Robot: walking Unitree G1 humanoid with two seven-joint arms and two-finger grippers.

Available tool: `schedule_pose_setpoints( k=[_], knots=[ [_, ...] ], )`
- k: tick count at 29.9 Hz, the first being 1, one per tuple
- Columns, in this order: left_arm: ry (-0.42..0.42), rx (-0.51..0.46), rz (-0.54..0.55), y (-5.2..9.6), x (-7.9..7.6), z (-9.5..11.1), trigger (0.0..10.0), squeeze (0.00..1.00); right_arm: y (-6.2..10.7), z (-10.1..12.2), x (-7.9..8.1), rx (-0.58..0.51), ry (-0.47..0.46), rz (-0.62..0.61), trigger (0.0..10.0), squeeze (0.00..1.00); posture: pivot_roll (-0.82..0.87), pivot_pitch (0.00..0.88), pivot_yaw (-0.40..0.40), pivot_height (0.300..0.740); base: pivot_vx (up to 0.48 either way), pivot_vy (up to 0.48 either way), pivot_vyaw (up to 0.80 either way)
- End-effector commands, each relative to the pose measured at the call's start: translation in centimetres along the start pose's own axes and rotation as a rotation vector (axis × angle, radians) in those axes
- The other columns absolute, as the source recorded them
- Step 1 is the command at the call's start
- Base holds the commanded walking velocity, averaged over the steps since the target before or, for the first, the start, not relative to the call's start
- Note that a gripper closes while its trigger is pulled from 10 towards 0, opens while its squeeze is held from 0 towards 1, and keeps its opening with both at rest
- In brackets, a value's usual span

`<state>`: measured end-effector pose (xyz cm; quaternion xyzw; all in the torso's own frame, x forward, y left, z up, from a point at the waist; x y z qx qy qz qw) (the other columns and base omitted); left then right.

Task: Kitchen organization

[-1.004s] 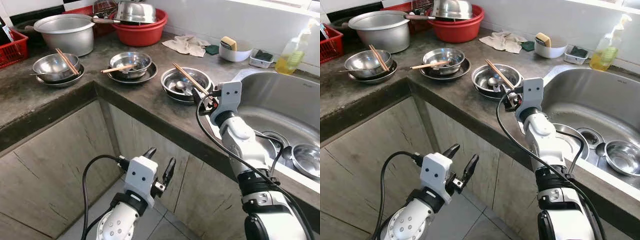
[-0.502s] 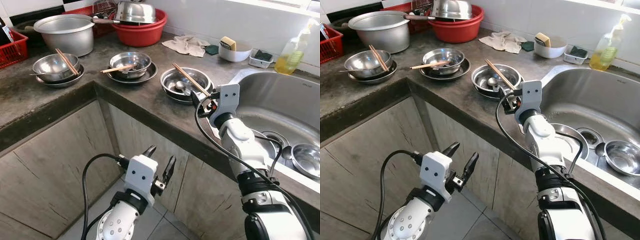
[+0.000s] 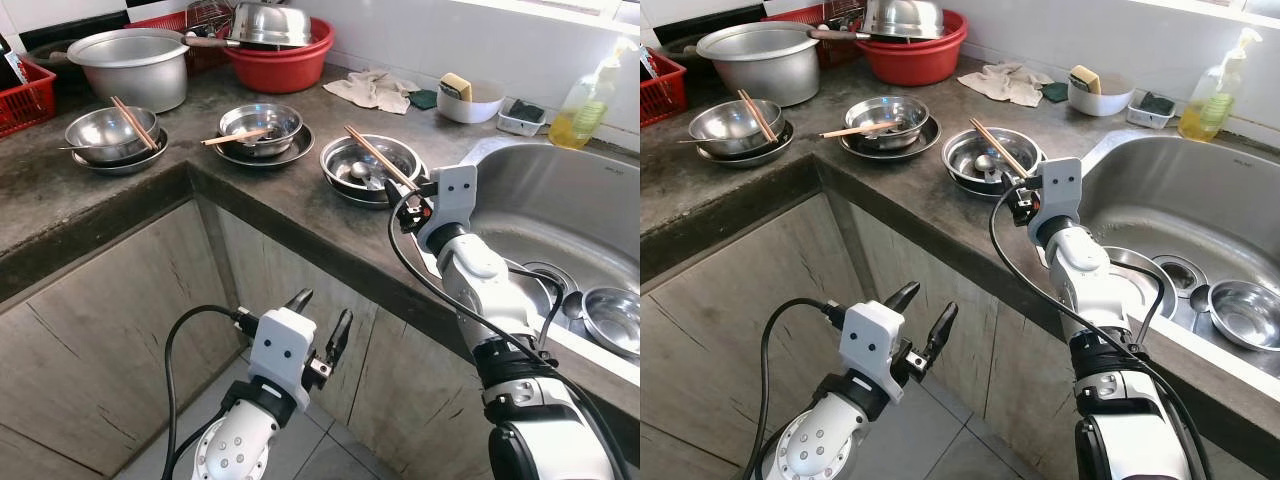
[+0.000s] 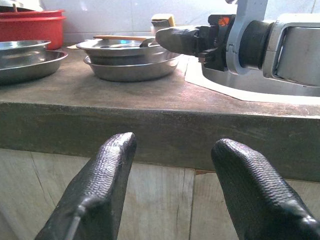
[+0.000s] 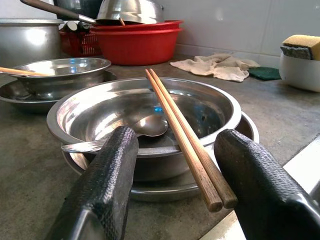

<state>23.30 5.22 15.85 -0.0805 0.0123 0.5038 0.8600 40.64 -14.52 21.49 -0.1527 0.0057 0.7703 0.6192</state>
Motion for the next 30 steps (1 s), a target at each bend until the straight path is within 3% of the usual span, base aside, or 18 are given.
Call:
schedule_pose_setpoints(
  k=[1,12,14,30],
  knots=[
    [0.0,-0.011,-0.006,-0.03,-0.23,0.21,10.0,0.0,-0.24,0.37,-0.09,-0.009,0.007,0.009,10.0,0.0,0.17,0.12,-0.05,0.74,0.0,0.0,0.0],
    [-0.002,-0.011,-0.003,-0.01,-0.17,0.2,10.0,0.0,-0.23,0.13,0.01,0.005,0.013,0.016,9.8,0.0,0.16,0.123,-0.047,0.74,0.0,0.0,0.0],
    [-0.002,-0.012,-0.003,-0.02,-0.16,0.21,10.0,0.0,-0.3,0.15,-0.02,0.006,0.013,0.017,0.0,0.0,0.16,0.123,-0.049,0.74,0.0,0.0,0.0],
    [0.009,-0.027,-0.012,-0.14,-0.39,0.46,10.0,0.0,-0.43,0.31,0.09,0.002,-0.001,0.014,0.0,0.0,0.16,0.125,-0.049,0.74,0.0,0.0,0.0]
  ],
)
Point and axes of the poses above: a point about 5 cm out from each wrist's last joint towards the gripper, its own y axis pointing back from the gripper into the wrist, its own z axis along the axis of the wrist's last joint, x = y × z, the point moved 3 cm from there along -y, pointing out of the wrist towards the gripper, and after that the axes turned 14 degrees about y, right-handed, at the moved point
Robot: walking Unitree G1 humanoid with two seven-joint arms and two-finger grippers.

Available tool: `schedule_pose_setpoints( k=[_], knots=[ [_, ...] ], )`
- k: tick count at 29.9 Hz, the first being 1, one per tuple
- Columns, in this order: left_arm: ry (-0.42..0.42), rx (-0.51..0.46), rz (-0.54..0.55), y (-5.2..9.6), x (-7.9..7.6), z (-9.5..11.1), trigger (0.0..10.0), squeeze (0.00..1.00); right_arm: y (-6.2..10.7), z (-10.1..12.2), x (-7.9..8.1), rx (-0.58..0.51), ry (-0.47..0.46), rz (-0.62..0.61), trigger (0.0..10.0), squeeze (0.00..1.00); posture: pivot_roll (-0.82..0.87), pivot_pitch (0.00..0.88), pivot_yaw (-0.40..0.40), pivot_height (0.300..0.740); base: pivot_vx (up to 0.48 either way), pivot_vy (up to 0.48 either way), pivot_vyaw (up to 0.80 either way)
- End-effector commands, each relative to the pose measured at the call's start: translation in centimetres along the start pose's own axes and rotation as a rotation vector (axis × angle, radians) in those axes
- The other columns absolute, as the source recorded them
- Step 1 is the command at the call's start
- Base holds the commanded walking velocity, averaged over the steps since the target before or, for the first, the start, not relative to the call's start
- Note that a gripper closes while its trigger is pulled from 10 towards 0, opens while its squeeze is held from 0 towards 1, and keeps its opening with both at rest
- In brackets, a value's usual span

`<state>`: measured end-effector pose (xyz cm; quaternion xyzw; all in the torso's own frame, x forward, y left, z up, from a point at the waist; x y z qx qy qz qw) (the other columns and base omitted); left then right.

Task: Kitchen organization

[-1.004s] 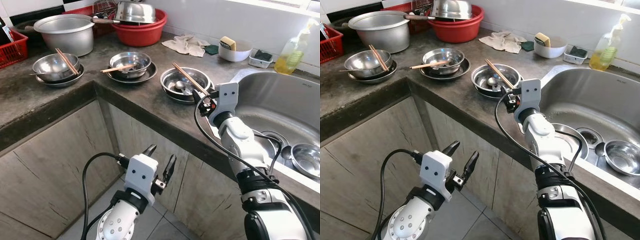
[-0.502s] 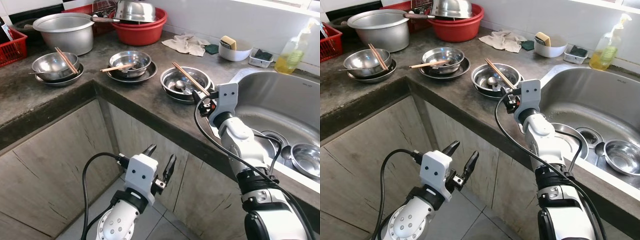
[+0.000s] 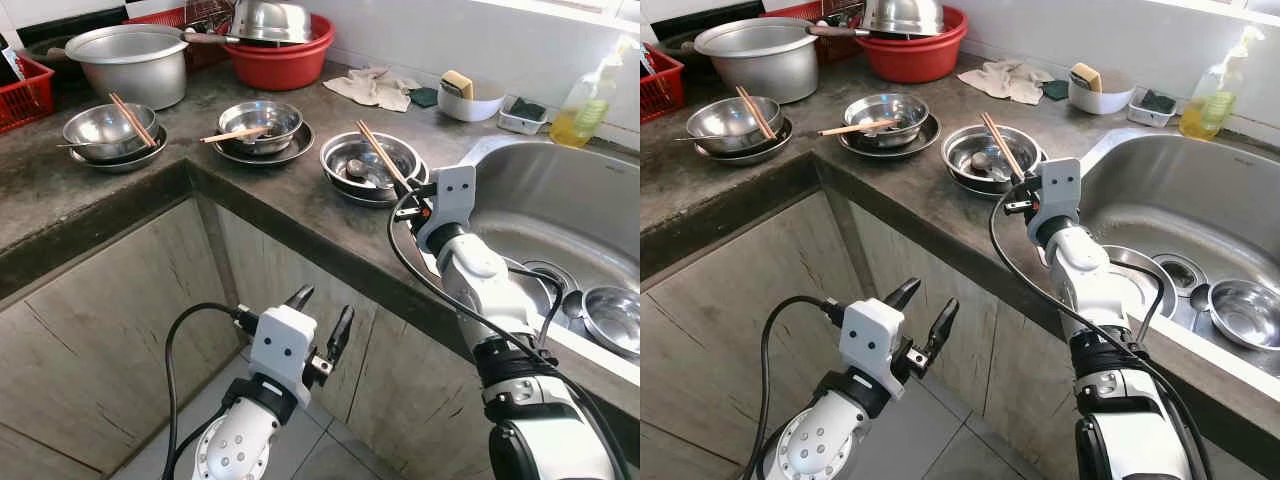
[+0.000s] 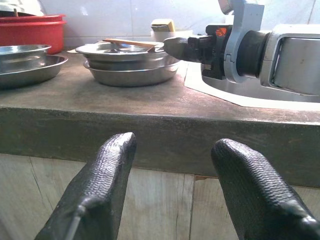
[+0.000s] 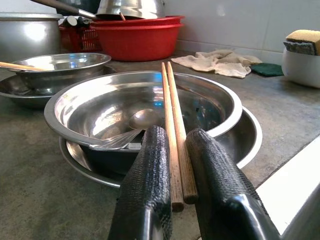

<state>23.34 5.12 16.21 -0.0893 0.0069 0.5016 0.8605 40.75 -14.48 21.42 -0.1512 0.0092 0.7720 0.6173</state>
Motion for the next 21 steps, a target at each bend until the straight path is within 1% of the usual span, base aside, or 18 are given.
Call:
schedule_pose_setpoints(
  k=[1,4,10,14,19,20,21],
  knots=[
    [0.009,-0.006,-0.007,0.0,-0.3,0.1,10.0,0.0,-0.3,0.5,0.0,-0.007,-0.003,0.007,0.0,0.0,0.16,0.125,-0.049,0.74,0.0,0.0,0.0],
    [0.008,-0.006,-0.007,0.0,-0.3,0.1,10.0,0.0,-0.4,0.8,0.1,-0.019,-0.007,0.005,0.0,0.0,0.16,0.124,-0.049,0.74,0.0,0.0,0.0],
    [0.006,-0.009,-0.003,-0.1,-0.2,0.1,10.0,0.0,0.0,3.5,-0.2,-0.135,-0.011,-0.059,0.0,0.0,0.16,0.122,-0.05,0.74,0.0,0.0,0.0],
    [0.005,-0.009,-0.001,-0.1,-0.2,0.1,10.0,0.0,0.4,4.2,-0.2,-0.164,-0.012,-0.076,0.0,0.0,0.16,0.117,-0.051,0.74,0.0,0.0,0.0],
    [0.003,-0.014,-0.002,-0.1,-0.2,0.1,10.0,0.0,2.2,5.0,0.1,-0.206,0.019,-0.117,0.0,0.0,0.16,0.112,-0.053,0.74,0.0,0.0,0.0],
    [0.002,-0.015,-0.002,-0.1,-0.1,0.2,10.0,0.0,2.7,5.0,0.2,-0.211,0.022,-0.12,1.0,0.0,0.16,0.111,-0.054,0.74,0.0,0.0,0.0],
    [0.002,-0.017,-0.002,-0.1,-0.1,0.2,10.0,0.0,3.8,5.0,0.6,-0.218,0.031,-0.127,8.5,0.0,0.16,0.107,-0.052,0.74,0.0,0.0,0.0]
  ],
)
Point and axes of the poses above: a point about 5 cm out from each wrist's last joint towards the gripper, its own y axis pointing back from the gripper into the wrist, its own z axis along the axis of the wrist's last joint, x = y × z, the point moved 3 cm from there along -y, pointing out of the wrist towards the gripper, and after that the axes turned 14 degrees about y, right-handed, at the moved point
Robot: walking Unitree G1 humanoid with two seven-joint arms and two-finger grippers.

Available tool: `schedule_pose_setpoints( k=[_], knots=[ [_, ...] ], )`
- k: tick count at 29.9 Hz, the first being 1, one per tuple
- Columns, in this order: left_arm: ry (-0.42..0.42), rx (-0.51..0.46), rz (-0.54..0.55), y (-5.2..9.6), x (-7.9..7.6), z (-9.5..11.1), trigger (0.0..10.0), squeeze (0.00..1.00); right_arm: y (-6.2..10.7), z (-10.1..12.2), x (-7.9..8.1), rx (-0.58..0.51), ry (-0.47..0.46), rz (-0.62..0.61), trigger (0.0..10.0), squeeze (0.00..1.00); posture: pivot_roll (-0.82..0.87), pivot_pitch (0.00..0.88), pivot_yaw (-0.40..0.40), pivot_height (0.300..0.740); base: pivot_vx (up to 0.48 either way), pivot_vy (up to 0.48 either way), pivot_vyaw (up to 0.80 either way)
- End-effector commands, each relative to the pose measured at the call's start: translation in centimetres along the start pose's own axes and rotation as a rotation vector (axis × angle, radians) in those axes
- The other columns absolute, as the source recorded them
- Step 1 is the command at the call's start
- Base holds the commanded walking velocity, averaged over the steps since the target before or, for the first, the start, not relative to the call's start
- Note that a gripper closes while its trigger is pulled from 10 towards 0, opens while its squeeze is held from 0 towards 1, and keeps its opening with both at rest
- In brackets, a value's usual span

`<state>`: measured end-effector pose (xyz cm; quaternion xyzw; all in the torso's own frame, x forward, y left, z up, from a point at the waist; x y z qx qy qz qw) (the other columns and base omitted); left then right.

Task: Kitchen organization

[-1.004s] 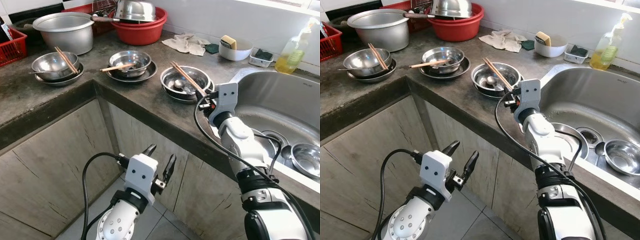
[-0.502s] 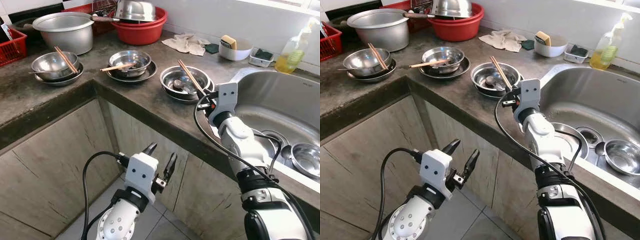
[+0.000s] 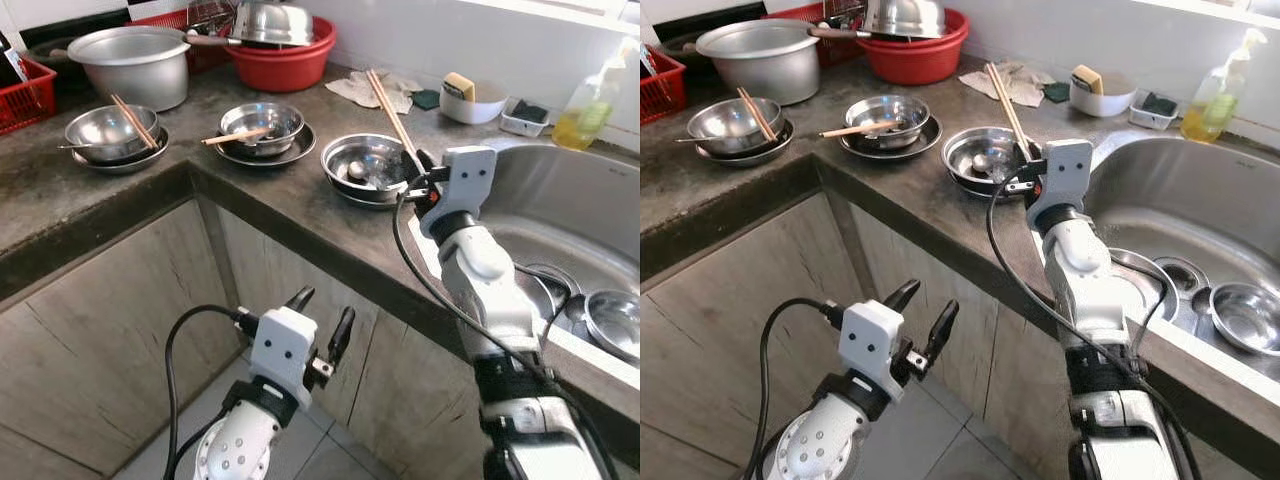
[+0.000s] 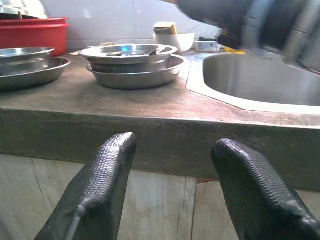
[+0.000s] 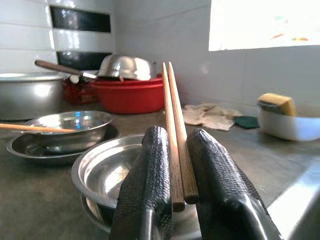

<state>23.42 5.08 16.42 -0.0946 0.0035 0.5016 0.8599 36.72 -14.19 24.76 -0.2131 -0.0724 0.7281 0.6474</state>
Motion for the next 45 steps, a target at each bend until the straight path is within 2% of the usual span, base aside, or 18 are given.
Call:
schedule_pose_setpoints(
  k=[1,4,8,13,17,20,24,31,45],
  knots=[
    [0.002,-0.004,-0.002,0.0,0.0,0.0,10.0,0.0,1.1,0.9,0.4,-0.026,0.019,0.002,10.0,0.0,0.16,0.107,-0.052,0.74,0.0,0.0,0.0],
    [0.003,-0.004,-0.004,0.0,0.0,-0.1,10.0,0.0,2.6,0.7,0.6,-0.015,0.032,0.003,10.0,0.0,0.15,0.101,-0.047,0.74,0.0,0.0,0.0],
    [0.006,-0.006,-0.014,-0.1,-0.1,-0.2,10.0,0.0,3.9,1.0,0.2,-0.015,0.05,-0.029,10.0,0.0,0.15,0.095,-0.048,0.74,0.0,0.0,0.0],
    [0.006,-0.008,-0.013,-0.2,0.0,-0.2,10.0,0.0,6.9,0.9,1.1,0.018,0.078,-0.069,10.0,0.0,0.14,0.073,-0.043,0.74,0.0,0.0,0.0],
    [0.009,-0.011,-0.011,-0.2,0.1,-0.2,10.0,0.0,7.6,0.6,1.3,0.042,0.081,-0.075,10.0,0.0,0.14,0.068,-0.039,0.74,0.0,0.0,-0.46],
    [0.012,-0.008,-0.014,-0.2,0.2,-0.3,10.0,0.0,8.7,-0.1,1.5,0.083,0.077,-0.091,10.0,0.0,0.14,0.061,-0.034,0.74,0.0,0.0,-0.8],
    [0.012,0.013,-0.012,-0.2,0.3,-0.9,10.0,0.0,9.5,-0.6,2.3,0.107,0.08,-0.082,10.0,0.0,0.13,0.053,-0.035,0.74,0.0,0.377,-0.79],
    [0.009,0.021,-0.014,-0.2,0.3,-1.1,10.0,0.0,10.1,-0.8,2.4,0.133,0.088,-0.107,10.0,0.0,0.13,0.061,-0.032,0.74,0.0,0.444,-0.78],
    [0.015,0.024,-0.023,-0.2,0.4,-1.1,10.0,0.0,10.5,-1.1,2.7,0.155,0.097,-0.12,10.0,0.0,0.13,0.073,-0.025,0.74,0.0,0.0,-0.78]
  ],
)
Point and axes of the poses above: a point about 5 cm out from each wrist's last joint towards the gripper, its own y axis pointing back from the gripper into the wrist, its own z axis along the axis of the wrist's last joint, x = y × z, the point moved 3 cm from there along -y, pointing out of the wrist towards the gripper, and after that the axes turned 14 degrees about y, right-handed, at the moved point
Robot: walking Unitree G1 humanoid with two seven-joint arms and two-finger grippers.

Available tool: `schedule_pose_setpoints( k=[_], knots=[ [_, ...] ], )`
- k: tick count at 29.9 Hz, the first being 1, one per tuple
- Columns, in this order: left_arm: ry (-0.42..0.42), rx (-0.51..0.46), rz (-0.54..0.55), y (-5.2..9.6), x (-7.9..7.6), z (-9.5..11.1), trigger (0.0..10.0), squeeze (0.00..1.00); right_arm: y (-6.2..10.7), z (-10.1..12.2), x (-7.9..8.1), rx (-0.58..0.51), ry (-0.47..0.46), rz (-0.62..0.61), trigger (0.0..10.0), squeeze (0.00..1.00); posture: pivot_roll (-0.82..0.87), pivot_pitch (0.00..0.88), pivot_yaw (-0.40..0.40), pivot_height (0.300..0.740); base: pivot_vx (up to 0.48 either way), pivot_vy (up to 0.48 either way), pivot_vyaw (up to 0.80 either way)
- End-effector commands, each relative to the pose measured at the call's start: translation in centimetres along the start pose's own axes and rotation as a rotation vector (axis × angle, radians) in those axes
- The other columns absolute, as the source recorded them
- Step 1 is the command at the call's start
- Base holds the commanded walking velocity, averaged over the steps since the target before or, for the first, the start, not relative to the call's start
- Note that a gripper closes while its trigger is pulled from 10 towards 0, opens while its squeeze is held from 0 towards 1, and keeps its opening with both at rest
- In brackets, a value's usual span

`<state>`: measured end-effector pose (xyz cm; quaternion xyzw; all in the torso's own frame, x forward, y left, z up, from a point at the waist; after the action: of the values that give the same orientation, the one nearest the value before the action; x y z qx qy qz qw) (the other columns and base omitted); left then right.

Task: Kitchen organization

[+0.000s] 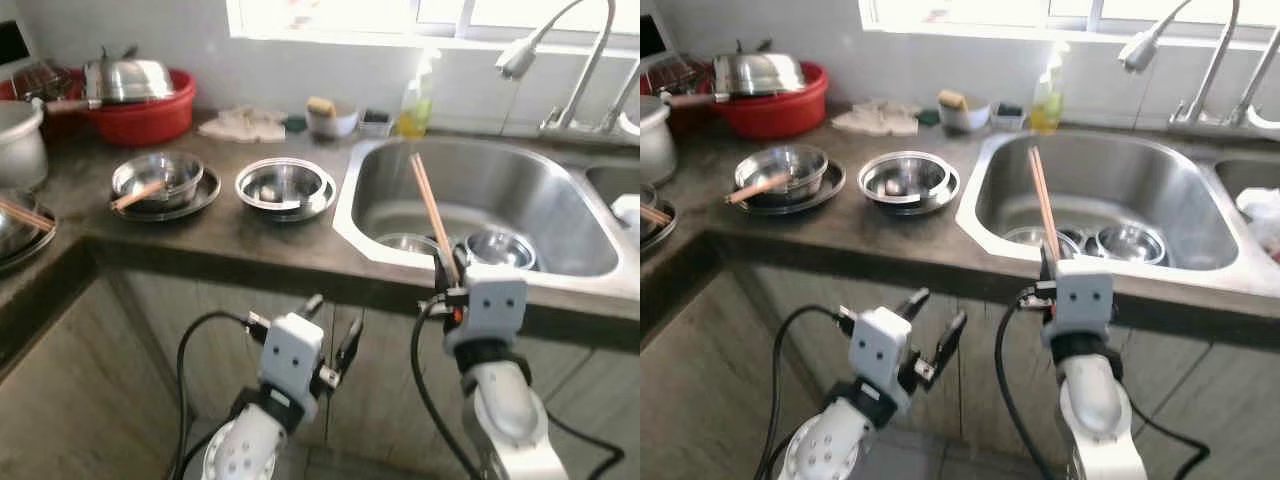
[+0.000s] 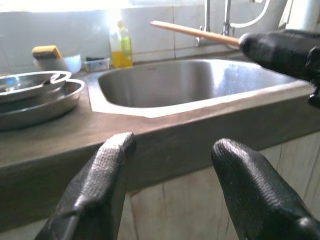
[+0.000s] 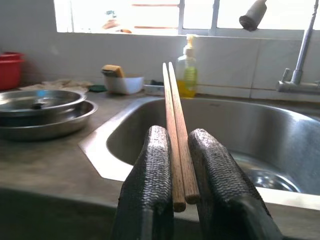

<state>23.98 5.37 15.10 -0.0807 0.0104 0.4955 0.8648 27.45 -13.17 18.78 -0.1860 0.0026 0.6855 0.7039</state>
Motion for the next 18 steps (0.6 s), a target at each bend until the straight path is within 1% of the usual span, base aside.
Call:
schedule_pose_setpoints(
  k=[1,4,9,16,18],
  knots=[
    [0.005,-0.004,-0.007,-0.01,-0.26,0.13,10.0,0.0,-0.02,0.37,-0.3,-0.009,0.012,-0.011,10.0,0.0,0.13,0.073,-0.025,0.74,0.0,0.0,-0.78],
    [-0.028,-0.001,-0.011,0.01,-0.3,0.07,10.0,0.0,-0.01,0.49,-0.18,-0.013,0.015,-0.009,10.0,0.0,0.14,0.078,-0.017,0.74,0.0,0.0,-0.78],
    [-0.034,-0.001,-0.004,0.0,-0.2,0.1,10.0,0.0,-0.22,0.65,-0.18,-0.02,0.018,-0.01,10.0,0.0,0.14,0.077,-0.021,0.74,0.0,-0.414,-0.78],
    [-0.043,0.002,0.005,-0.06,-0.09,0.05,10.0,0.0,-0.52,0.76,0.2,-0.025,0.009,0.019,10.0,0.0,0.14,0.078,-0.019,0.74,0.0,-0.437,0.0],
    [-0.043,0.0,0.007,-0.07,-0.07,0.09,10.0,0.0,-0.61,0.85,0.32,-0.027,0.005,0.03,10.0,0.0,0.14,0.076,-0.021,0.74,0.292,-0.375,0.0]
  ],
)
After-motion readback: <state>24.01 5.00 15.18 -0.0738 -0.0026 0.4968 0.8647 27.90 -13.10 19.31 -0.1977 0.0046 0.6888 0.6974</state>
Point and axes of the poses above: a point about 5 cm out from each wrist's last joint towards the gripper, its own y axis pointing back from the gripper into the wrist, its own z axis along the axis of the wrist's last joint, x = y × z, the point moved 3 cm from there along -y, pointing out of the wrist towards the gripper, and after that the axes turned 14 degrees about y, right-handed, at the moved point
